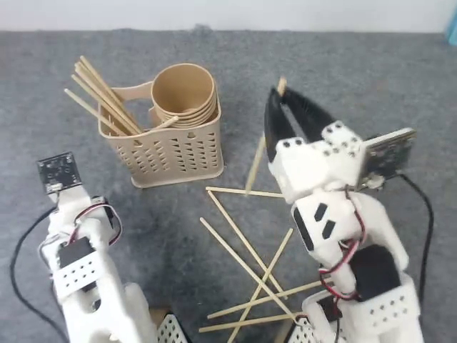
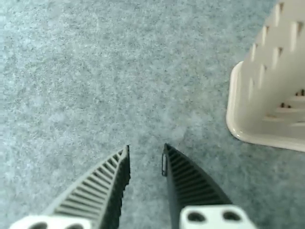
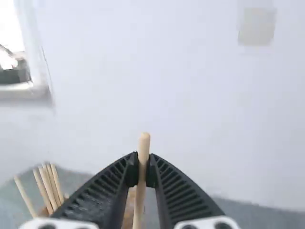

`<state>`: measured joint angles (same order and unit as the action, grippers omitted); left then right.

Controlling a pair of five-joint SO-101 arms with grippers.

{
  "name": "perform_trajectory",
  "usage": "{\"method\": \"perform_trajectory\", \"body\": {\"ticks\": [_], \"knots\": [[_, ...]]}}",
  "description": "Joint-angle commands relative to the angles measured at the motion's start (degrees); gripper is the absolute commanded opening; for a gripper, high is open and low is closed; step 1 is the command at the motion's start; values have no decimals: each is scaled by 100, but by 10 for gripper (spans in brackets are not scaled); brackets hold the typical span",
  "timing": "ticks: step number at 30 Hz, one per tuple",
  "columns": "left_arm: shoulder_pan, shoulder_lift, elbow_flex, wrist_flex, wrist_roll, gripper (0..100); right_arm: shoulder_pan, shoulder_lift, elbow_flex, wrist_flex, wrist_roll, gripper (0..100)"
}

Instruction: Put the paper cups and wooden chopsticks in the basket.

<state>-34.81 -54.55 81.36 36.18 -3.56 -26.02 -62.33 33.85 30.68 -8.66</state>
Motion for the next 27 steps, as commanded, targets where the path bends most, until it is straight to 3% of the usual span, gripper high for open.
{"method": "perform_trajectory", "body": {"ticks": [1,4,9,13,20,27], "knots": [[114,-167,-31,35,-167,104,-57,734,-1530,295,-501,7],[123,-176,4,44,-316,102,-84,1420,-2426,365,-1037,8],[185,-862,303,211,-404,101,-268,2791,-3974,365,-1055,9],[563,-2242,848,756,-905,101,-444,3829,-4941,418,-615,8],[862,-5143,1525,2400,-958,103,-1103,5191,-5969,374,-26,8],[914,-4624,1481,2013,-958,103,-1508,6448,-7490,365,97,9]]}}
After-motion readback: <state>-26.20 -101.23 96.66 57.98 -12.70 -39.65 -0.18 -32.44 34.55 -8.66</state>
